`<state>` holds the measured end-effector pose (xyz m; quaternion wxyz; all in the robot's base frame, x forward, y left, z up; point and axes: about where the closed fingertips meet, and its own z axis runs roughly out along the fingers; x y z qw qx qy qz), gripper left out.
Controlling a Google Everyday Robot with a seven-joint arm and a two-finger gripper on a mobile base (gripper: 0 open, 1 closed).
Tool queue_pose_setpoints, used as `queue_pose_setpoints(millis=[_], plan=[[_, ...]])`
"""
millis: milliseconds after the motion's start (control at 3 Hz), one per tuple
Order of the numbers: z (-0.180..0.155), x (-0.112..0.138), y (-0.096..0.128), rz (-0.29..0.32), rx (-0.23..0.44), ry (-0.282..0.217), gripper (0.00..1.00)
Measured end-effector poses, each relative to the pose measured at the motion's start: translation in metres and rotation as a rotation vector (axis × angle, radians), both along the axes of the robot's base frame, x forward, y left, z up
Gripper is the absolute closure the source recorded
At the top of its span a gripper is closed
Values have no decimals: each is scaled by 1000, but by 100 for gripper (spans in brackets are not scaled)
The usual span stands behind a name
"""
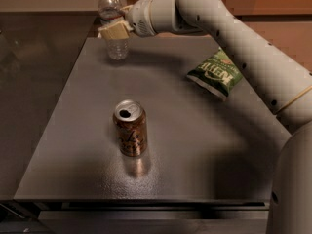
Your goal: Move water bottle near orange can
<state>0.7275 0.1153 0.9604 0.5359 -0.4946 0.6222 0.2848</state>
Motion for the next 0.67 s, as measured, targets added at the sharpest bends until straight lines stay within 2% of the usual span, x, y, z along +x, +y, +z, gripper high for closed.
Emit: queue_pose_setpoints(millis=[667], plan=[[-2, -69, -31, 35, 3, 39, 100]])
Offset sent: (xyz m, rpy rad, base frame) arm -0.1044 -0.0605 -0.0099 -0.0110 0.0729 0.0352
